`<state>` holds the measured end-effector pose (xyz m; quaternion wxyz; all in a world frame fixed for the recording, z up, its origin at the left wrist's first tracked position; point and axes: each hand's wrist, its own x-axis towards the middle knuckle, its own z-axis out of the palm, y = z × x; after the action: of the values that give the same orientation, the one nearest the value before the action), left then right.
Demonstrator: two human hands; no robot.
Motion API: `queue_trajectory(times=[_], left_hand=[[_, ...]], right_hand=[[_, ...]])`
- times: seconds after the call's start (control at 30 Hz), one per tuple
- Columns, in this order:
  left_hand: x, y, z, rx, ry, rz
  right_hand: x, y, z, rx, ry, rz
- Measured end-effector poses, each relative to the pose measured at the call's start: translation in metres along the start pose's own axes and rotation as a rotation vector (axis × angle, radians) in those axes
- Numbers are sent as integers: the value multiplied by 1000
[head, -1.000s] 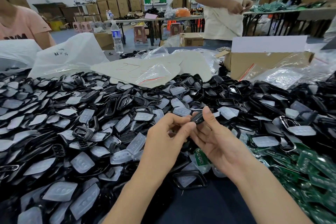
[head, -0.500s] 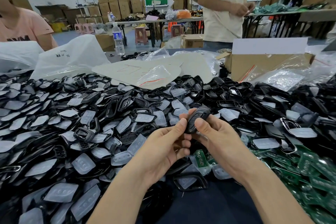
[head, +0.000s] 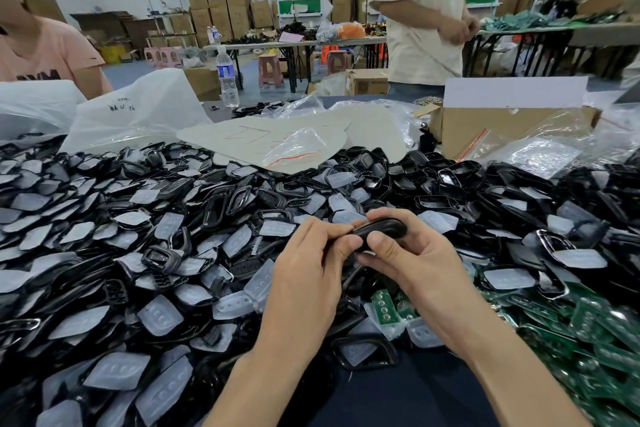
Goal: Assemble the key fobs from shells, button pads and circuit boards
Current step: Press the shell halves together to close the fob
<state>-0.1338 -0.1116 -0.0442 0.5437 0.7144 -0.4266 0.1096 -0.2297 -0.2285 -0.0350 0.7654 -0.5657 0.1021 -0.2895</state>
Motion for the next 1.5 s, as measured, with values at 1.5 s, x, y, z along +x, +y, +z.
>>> queue_trajectory(times=[1.5], left_hand=[[-9, -3, 18, -37, -36, -50]], right_hand=[[1, 24, 27, 390, 214, 136]])
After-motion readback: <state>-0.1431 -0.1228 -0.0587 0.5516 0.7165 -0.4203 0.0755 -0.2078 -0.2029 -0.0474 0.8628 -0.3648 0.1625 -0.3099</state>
